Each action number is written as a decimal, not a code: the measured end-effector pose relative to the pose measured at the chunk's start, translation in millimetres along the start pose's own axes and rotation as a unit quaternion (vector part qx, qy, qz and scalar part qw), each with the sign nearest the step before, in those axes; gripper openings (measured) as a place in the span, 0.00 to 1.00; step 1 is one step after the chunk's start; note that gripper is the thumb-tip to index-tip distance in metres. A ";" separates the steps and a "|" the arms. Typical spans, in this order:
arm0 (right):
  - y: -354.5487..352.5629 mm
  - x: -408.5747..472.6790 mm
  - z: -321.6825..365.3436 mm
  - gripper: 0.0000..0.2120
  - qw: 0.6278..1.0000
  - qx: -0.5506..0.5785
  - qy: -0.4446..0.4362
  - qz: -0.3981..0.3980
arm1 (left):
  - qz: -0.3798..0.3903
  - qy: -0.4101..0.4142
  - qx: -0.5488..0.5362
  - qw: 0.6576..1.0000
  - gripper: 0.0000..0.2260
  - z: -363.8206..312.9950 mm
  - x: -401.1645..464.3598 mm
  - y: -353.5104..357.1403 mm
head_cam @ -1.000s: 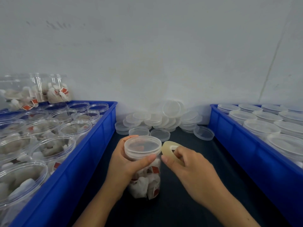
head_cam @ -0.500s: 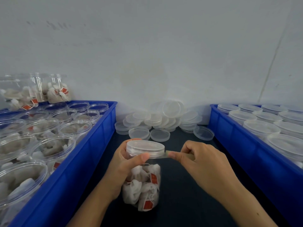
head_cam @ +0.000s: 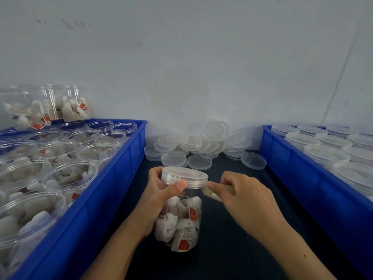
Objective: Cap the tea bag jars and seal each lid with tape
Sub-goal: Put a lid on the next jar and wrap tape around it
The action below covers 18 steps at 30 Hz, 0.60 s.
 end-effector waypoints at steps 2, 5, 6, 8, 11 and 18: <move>0.8 -0.2 -0.9 0.18 1.000 0.005 0.001 0.005 | 0.002 0.000 0.012 1.000 0.47 -0.6 0.4 1.0; -0.3 -1.2 -4.2 0.18 1.000 -0.003 0.011 -0.003 | 0.005 0.011 0.050 0.999 0.32 -5.6 1.8 2.2; -0.2 -1.4 -6.1 0.18 1.000 -0.004 0.017 -0.004 | -0.001 0.016 0.069 0.998 0.29 -8.0 1.5 1.2; 2.0 -1.8 -9.2 0.17 1.000 0.000 0.026 0.000 | -0.008 0.019 0.121 0.992 0.26 -12.4 0.1 -0.4; 8.3 -2.3 -8.3 0.17 0.999 -0.009 0.033 0.011 | -0.015 0.017 0.180 0.983 0.19 -15.5 -2.4 2.0; 22.1 -6.1 2.2 0.18 0.998 -0.022 0.054 -0.009 | -0.079 0.019 0.339 0.937 0.26 -28.0 -6.1 9.8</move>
Point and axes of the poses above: each hand's wrist, its own x-axis towards the middle knuckle, its own y-axis out of the palm, z = x × y, the point moved 10 cm from there along x, towards the middle knuckle, and after that the axes turned 15 degrees about z, right-handed, at the moved point
